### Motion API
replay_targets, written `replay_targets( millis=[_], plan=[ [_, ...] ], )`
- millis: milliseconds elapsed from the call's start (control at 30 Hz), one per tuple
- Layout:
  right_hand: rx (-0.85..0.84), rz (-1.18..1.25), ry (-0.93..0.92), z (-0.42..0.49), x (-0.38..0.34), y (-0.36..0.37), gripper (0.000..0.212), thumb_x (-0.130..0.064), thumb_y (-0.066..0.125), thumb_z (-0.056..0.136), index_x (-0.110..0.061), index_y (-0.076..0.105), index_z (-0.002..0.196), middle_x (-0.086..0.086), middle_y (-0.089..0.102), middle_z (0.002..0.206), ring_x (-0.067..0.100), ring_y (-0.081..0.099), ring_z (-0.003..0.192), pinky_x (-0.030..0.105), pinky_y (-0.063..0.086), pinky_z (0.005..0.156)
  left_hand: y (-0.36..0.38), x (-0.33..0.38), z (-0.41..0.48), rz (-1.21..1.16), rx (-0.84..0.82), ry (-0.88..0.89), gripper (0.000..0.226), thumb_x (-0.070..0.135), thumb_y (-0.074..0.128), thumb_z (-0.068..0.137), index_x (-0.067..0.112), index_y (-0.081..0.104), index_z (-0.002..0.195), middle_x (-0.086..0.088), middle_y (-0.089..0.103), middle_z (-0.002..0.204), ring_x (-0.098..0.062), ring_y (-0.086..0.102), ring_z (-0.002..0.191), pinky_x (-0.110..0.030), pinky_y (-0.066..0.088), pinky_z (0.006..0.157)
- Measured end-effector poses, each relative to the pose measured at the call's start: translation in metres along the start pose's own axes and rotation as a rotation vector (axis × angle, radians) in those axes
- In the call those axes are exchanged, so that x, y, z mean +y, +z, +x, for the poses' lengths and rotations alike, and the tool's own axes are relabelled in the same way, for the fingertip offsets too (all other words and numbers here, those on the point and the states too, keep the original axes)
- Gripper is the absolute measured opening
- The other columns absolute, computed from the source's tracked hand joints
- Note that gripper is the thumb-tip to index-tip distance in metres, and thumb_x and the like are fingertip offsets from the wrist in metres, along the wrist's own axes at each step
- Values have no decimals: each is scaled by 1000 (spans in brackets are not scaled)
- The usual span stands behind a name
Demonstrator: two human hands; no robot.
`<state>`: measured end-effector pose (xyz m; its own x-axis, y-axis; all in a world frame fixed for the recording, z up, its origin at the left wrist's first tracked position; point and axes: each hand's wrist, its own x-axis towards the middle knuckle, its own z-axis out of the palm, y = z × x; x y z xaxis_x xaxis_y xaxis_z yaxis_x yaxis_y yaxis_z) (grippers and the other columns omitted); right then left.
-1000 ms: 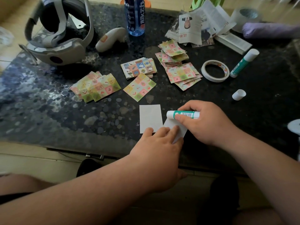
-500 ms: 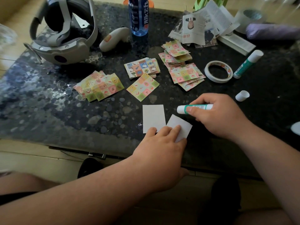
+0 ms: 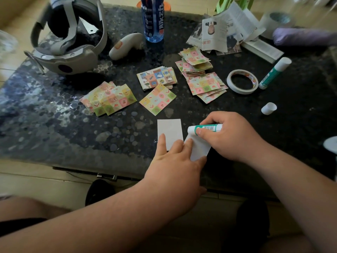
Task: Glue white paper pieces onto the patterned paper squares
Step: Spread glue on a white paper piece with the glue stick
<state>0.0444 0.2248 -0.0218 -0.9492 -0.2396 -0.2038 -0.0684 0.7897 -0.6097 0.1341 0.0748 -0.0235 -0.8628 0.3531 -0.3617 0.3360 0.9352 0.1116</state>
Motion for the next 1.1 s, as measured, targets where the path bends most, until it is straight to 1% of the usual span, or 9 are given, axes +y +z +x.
replay_targets(
  millis=[67, 200, 400, 467, 600, 700, 833, 967, 1100],
  plan=[
    [0, 0, 2, 1, 0, -1, 11, -38, 75, 89, -28, 73, 89, -11, 68, 90, 7, 63, 84, 29, 52, 71, -1, 0, 0, 6, -12, -3, 72, 66, 46, 96, 41, 17, 157, -12, 0, 169, -29, 5, 153, -67, -17, 115],
    [-54, -52, 23, 0, 2, -12, 10, -37, 76, 88, -28, 72, 85, -11, 67, 92, 6, 61, 84, 22, 45, 64, -1, -1, 0, 15, -22, -1, 73, 67, 47, 96, 43, 17, 157, -11, 2, 169, -29, 6, 153, -68, -17, 115],
    [-90, -64, 58, -7, 7, -20, 10, -38, 76, 88, -30, 71, 84, -9, 65, 92, 10, 61, 83, 26, 47, 64, -2, -1, 2, 28, -38, 3, 74, 65, 48, 96, 43, 15, 158, -11, 1, 169, -29, 6, 153, -69, -17, 114],
    [-64, -42, 42, -7, 6, -16, 10, -38, 76, 88, -29, 71, 86, -10, 66, 92, 8, 61, 84, 27, 49, 67, -2, -1, 2, 32, -38, 4, 74, 64, 49, 96, 43, 14, 158, -12, 1, 168, -28, 7, 153, -69, -16, 114],
    [-51, -23, -5, -7, 1, -7, 9, -39, 74, 89, -30, 71, 92, -11, 68, 94, 8, 63, 87, 32, 55, 75, -2, 0, 2, 29, -41, 3, 73, 65, 48, 96, 42, 15, 157, -11, 0, 169, -28, 8, 152, -69, -16, 115],
    [-64, -25, -7, -6, 0, -5, 9, -39, 73, 90, -30, 71, 92, -10, 68, 96, 8, 63, 89, 30, 54, 74, 0, 2, 0, 29, -35, -5, 74, 71, 42, 95, 41, 15, 158, -11, -2, 169, -27, 8, 153, -69, -16, 116],
    [-111, -98, 56, -6, -1, -17, 11, -40, 75, 88, -30, 70, 87, -7, 66, 95, 10, 61, 86, 27, 50, 68, 0, 3, -1, 27, -35, -12, 75, 73, 39, 95, 41, 13, 158, -12, -2, 169, -28, 5, 153, -69, -19, 114],
    [-166, -145, 106, -7, -1, -28, 14, -43, 77, 87, -31, 70, 87, -7, 62, 95, 12, 60, 87, 31, 53, 71, -1, 3, 0, 37, -40, -6, 75, 72, 40, 95, 41, 12, 158, -13, -3, 168, -28, 4, 153, -70, -19, 114],
    [-124, -101, 75, -7, -3, -21, 11, -43, 75, 88, -32, 71, 89, -8, 65, 97, 9, 60, 87, 25, 48, 67, -1, 2, 0, 45, -49, -6, 76, 72, 41, 95, 41, 12, 158, -13, -2, 168, -28, 5, 153, -71, -18, 113]
  ],
)
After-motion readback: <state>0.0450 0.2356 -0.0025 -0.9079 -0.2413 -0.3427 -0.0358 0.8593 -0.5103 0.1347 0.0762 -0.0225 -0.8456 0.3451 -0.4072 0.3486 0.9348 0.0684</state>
